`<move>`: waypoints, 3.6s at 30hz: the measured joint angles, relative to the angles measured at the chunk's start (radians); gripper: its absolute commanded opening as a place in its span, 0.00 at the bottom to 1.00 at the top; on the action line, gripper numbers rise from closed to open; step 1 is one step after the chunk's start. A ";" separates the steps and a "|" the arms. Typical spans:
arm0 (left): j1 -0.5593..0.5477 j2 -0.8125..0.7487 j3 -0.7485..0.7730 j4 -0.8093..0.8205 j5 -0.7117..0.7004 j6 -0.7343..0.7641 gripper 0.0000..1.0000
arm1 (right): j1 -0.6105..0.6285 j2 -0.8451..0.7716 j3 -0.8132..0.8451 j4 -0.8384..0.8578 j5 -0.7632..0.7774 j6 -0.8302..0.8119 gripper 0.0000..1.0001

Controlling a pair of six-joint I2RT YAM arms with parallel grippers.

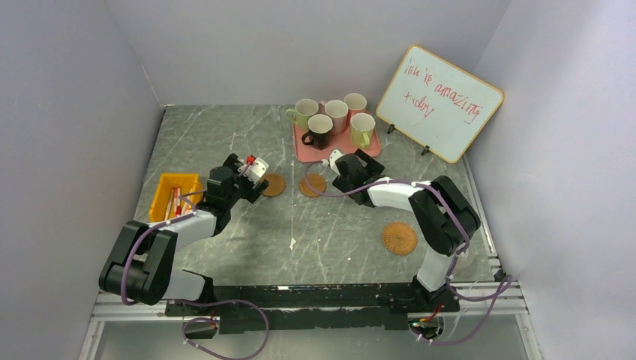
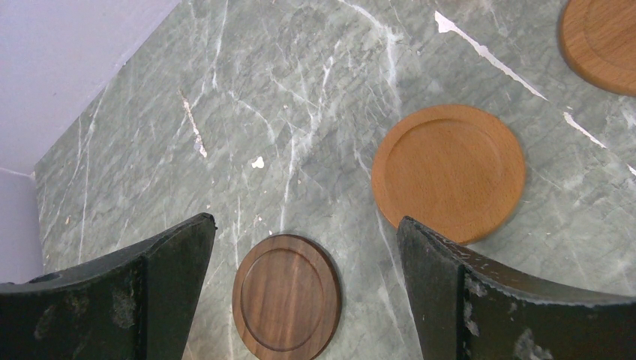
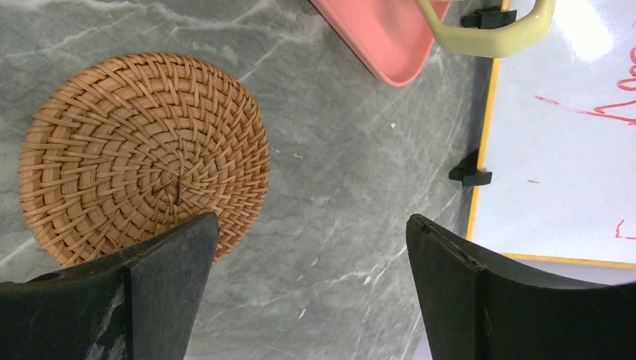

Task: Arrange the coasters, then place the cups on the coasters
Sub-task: Move the coaster to the center of the board.

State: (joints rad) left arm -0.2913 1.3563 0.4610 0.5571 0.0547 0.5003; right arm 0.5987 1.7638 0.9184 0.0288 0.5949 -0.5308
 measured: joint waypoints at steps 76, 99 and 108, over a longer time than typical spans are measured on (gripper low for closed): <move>0.000 -0.008 -0.010 0.006 0.000 0.003 0.96 | -0.139 -0.689 -0.338 -0.656 -0.312 -0.240 1.00; 0.000 -0.008 -0.012 0.007 0.000 0.003 0.96 | -0.386 -0.290 -0.245 -0.159 -0.210 -0.257 1.00; 0.000 -0.008 -0.012 0.007 0.000 0.003 0.96 | -0.393 -0.173 -0.170 -0.028 -0.198 -0.212 1.00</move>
State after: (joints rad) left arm -0.2913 1.3483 0.4488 0.5640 0.0547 0.5030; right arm 0.2058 1.5909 0.7483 0.0010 0.3965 -0.7425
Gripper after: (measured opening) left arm 0.966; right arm 0.997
